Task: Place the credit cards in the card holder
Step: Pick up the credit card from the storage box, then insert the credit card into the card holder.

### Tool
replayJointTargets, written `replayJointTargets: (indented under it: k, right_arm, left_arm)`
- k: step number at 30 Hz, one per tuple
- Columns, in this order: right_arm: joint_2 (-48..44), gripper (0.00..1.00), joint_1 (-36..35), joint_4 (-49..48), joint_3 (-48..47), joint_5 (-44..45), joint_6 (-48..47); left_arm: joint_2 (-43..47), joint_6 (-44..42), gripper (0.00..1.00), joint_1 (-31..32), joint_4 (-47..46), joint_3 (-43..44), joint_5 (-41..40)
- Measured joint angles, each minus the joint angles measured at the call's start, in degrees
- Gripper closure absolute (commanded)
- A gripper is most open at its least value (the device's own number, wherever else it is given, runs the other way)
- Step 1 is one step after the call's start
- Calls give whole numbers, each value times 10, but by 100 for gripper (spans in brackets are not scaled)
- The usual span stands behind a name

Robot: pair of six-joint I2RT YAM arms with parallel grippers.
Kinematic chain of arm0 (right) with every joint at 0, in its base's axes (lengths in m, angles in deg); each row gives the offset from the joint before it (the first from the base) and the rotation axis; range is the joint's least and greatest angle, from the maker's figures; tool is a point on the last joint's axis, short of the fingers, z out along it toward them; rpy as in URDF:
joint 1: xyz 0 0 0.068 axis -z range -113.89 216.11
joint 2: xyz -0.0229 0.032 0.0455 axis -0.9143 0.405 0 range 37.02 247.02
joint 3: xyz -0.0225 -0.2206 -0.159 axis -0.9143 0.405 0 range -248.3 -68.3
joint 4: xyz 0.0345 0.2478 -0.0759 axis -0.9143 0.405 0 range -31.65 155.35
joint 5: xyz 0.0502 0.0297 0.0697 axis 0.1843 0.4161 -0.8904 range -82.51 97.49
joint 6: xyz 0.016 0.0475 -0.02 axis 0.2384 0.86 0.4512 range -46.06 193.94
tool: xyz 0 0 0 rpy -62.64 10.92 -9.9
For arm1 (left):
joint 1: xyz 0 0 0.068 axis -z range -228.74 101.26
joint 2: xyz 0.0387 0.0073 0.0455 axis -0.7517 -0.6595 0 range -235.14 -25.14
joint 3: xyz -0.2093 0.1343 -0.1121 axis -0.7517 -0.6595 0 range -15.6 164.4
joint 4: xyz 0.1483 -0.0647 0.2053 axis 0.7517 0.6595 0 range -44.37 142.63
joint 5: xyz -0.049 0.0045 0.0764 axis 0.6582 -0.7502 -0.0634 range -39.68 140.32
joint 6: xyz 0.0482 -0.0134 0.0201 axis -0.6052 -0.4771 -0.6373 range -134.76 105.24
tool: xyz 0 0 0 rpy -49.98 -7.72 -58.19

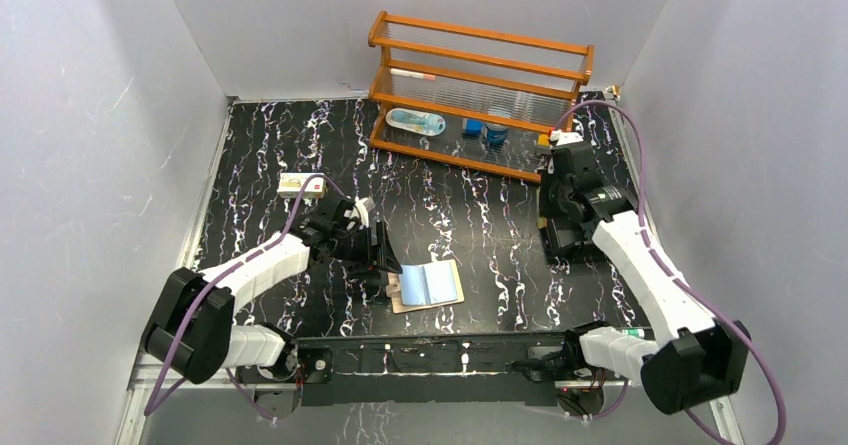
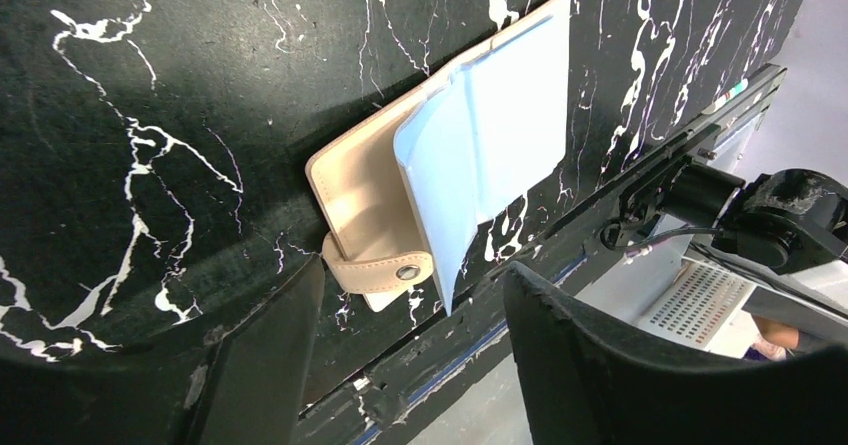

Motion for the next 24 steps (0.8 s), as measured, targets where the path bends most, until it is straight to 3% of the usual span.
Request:
replayJointTargets:
  k: [4,11,16,24]
  right_arm:
    - [-57,100,0,-50,20,-117,53]
    - [-126,100,-19,-225,184,-287,199]
    - [-104,100,-87,-311,262,-315,286]
    - [1,100,-240,-466,291,-304,360]
  left_arm:
    - [-14,0,30,9,-3,0,4]
    - [-48,0,36,30,-4,0,-4]
    - [-77,-1,48,33,-3,2,-19]
    - [-99,-6,68,33,6,12,-40]
